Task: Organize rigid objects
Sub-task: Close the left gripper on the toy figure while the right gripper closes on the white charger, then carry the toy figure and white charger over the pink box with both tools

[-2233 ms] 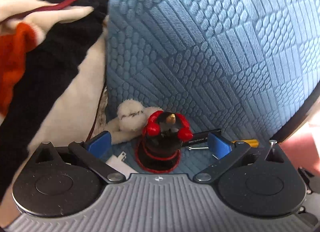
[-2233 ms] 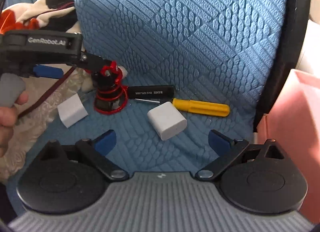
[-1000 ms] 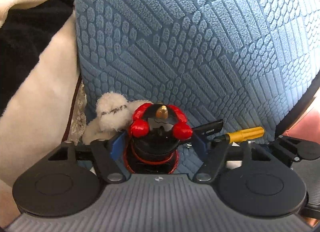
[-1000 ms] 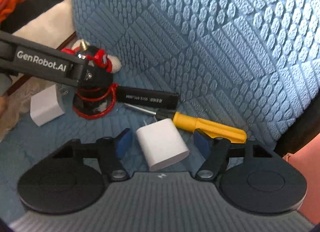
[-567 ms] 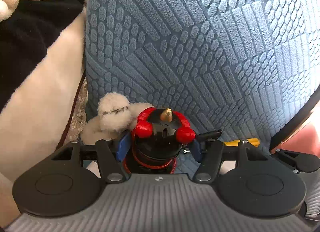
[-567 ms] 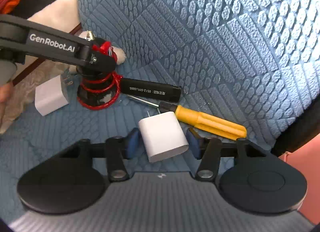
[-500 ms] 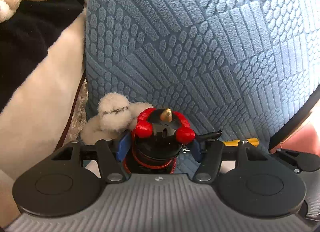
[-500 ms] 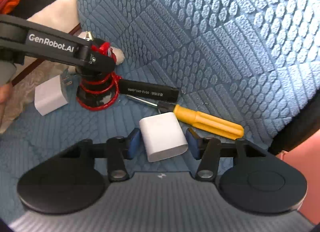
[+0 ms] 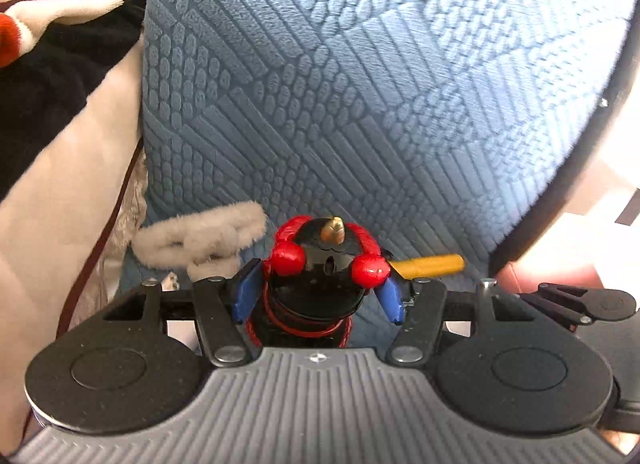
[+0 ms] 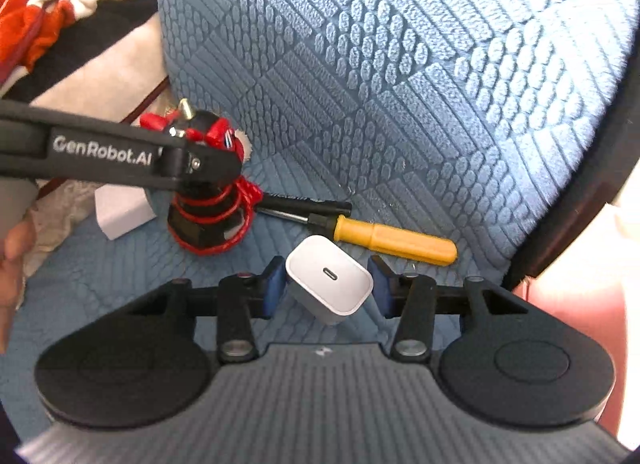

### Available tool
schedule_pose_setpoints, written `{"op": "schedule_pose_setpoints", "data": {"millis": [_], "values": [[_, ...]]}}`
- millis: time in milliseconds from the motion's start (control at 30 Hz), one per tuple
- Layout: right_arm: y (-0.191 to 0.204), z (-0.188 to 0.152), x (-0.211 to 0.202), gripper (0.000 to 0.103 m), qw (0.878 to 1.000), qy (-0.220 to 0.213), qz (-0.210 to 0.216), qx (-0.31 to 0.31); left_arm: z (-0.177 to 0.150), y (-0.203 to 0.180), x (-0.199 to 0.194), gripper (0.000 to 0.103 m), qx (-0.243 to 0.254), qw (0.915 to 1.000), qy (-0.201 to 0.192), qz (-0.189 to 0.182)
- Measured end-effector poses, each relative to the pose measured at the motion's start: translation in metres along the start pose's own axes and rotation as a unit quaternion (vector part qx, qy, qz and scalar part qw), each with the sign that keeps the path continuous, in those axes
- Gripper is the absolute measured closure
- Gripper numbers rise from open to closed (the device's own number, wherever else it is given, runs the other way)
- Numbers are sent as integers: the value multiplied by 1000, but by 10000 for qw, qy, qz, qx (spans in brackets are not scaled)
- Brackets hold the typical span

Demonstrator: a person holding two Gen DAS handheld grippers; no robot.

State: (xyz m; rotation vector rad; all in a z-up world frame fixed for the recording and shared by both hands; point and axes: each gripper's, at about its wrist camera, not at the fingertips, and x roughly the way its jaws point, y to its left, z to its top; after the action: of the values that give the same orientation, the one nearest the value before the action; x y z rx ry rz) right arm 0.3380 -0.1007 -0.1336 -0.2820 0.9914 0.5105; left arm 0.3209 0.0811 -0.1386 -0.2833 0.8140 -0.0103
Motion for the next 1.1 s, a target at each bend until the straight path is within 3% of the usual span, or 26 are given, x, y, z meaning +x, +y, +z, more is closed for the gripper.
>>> {"op": "schedule_pose_setpoints", "data": {"millis": [233, 400, 700, 1100], "values": [[1, -19, -25, 55, 9986, 43, -140, 510, -23, -13, -33, 37, 125, 9998, 15, -153], [12, -31, -41, 55, 9984, -25, -170, 539, -44, -19, -57, 37, 123, 9996, 56, -228], [22, -61, -82, 56, 9962, -54, -197, 847, -88, -23, -97, 37, -158, 9997, 148, -82], [35, -88, -144, 56, 9929, -167, -328, 1132, -93, -52, -150, 37, -274, 9990, 129, -332]]}}
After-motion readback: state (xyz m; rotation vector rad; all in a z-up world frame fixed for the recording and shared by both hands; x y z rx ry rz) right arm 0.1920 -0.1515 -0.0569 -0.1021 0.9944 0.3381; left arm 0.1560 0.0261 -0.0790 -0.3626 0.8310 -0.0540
